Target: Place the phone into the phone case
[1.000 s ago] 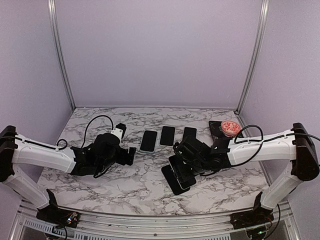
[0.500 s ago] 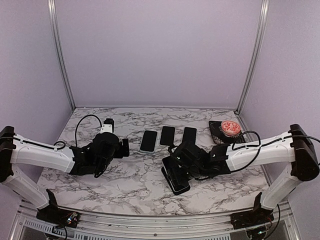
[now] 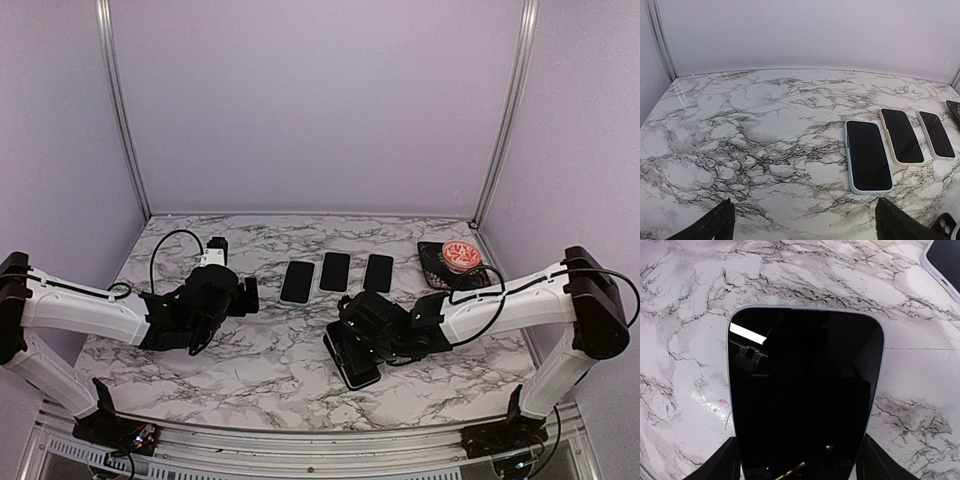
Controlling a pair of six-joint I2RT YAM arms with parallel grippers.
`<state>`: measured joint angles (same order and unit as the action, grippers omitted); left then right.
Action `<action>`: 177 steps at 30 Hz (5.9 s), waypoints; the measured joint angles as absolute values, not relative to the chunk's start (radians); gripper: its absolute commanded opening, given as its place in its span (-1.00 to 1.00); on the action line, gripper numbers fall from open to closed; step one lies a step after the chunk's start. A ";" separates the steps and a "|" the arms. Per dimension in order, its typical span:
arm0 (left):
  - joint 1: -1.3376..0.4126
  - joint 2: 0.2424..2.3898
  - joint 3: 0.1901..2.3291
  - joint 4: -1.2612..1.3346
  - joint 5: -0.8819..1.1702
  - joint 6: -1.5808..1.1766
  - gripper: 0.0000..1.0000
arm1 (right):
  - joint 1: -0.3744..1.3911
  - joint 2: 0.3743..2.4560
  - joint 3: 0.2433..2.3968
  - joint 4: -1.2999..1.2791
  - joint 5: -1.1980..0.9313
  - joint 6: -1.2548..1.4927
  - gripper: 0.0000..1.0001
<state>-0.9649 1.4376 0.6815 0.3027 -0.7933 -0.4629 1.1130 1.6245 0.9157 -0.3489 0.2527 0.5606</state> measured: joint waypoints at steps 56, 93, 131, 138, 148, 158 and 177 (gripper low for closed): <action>-0.968 1.475 0.724 0.260 -0.690 -0.361 0.98 | 1.079 1.792 1.160 -0.772 0.065 0.492 -0.29; -1.016 1.984 1.176 0.115 -0.042 -0.108 -0.27 | 1.021 1.485 0.718 -0.441 -0.273 0.482 -0.91; -0.997 1.977 1.164 0.059 0.131 0.028 -0.57 | 1.034 1.563 0.778 -0.393 -0.200 0.519 -1.00; -1.016 1.957 1.130 0.058 0.075 0.072 -0.65 | 1.005 1.526 0.830 -0.465 -0.178 0.474 -0.78; -1.040 1.938 1.141 0.016 0.026 0.075 -0.28 | 0.850 1.495 0.935 -0.476 -0.246 0.368 -0.41; -1.044 1.850 1.164 -0.062 0.013 0.012 -0.03 | 0.820 1.697 0.982 -0.477 -0.248 0.294 -0.65; -1.022 1.769 1.005 -0.044 0.049 -0.110 0.03 | 0.960 1.623 0.850 -0.425 -0.425 0.444 -0.63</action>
<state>-1.0218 1.7687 1.0054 -0.0441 0.0490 -0.1101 0.9596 1.6230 0.8501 -0.4248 -0.4248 0.4442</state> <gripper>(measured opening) 0.441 0.153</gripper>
